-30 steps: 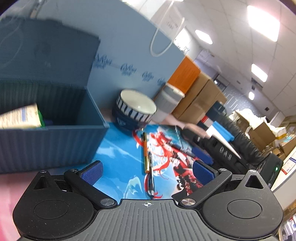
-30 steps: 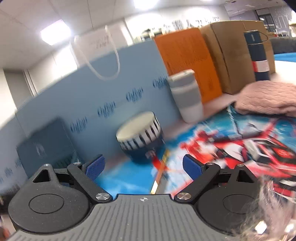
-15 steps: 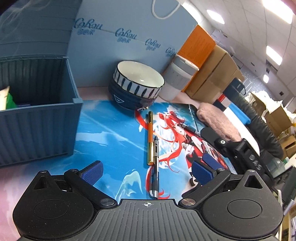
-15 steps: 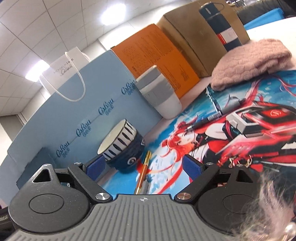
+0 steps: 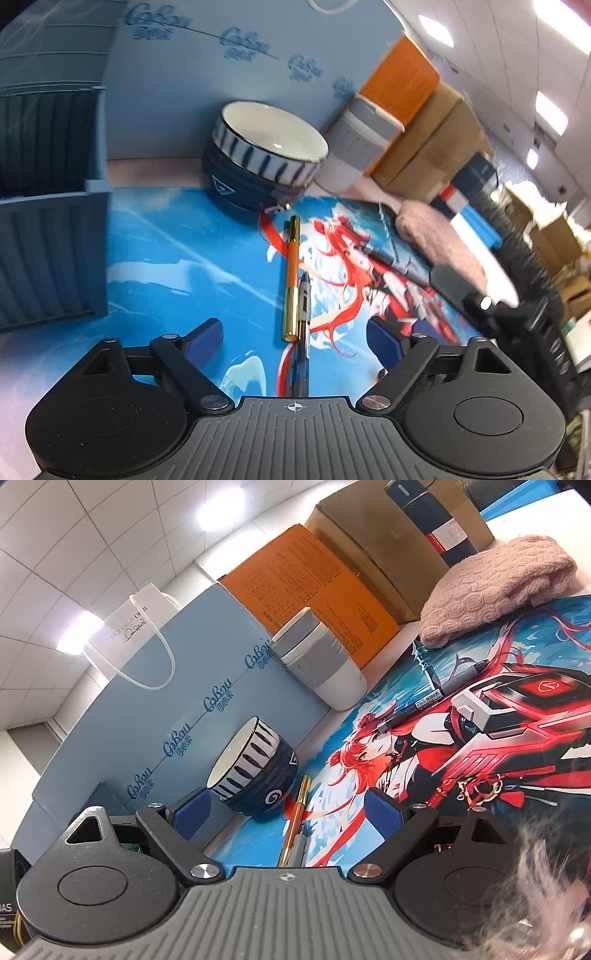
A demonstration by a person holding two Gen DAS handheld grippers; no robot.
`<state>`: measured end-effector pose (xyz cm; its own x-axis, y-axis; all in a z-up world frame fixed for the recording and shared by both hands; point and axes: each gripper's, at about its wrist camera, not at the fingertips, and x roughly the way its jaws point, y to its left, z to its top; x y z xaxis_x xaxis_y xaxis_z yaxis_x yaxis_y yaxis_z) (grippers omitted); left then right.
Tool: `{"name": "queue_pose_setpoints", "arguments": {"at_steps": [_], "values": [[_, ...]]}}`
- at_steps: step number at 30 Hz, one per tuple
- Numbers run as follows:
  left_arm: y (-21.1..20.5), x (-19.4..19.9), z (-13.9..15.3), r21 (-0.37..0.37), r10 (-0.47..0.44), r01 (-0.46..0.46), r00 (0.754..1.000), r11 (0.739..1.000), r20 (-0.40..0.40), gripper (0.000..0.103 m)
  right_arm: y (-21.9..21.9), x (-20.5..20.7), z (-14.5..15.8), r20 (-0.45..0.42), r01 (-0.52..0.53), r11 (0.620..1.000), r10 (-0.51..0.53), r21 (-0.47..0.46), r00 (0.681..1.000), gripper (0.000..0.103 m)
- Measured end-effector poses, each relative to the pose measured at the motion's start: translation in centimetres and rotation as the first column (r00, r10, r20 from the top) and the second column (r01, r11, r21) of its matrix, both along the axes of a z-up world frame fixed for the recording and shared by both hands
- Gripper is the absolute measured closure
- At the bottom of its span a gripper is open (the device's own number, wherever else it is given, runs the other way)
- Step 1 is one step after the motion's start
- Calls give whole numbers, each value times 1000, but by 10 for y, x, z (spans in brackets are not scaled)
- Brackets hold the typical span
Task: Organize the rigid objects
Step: 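Lower the left tool over the orange pen and close on it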
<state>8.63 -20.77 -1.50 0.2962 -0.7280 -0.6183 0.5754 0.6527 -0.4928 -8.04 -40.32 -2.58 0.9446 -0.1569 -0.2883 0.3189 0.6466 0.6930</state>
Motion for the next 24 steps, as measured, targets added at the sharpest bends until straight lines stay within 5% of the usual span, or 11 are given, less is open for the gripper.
{"name": "queue_pose_setpoints", "arguments": {"at_steps": [6, 10, 17, 20, 24], "values": [[-26, 5, 2, 29, -2, 0, 998, 1000, 69, 31, 1, -1, 0, 5, 8, 1000, -8, 1, 1000, 13], [-56, 18, 2, 101, 10, -21, 994, 995, 113, 61, -1, -3, -1, 16, 19, 1000, -19, 14, 1000, 13], [-91, 33, -2, 185, 27, -58, 986, 981, 165, 67, -3, -4, -2, 11, 28, 999, -29, 26, 1000, 13], [-97, 35, -7, 247, 34, -90, 974, 965, 223, 82, -4, -5, -2, 15, 23, 999, -24, 31, 1000, 13], [-88, 44, -8, 222, 52, -97, 978, 970, 200, 93, -3, -5, -2, 19, 17, 999, -18, 33, 1000, 13]]}}
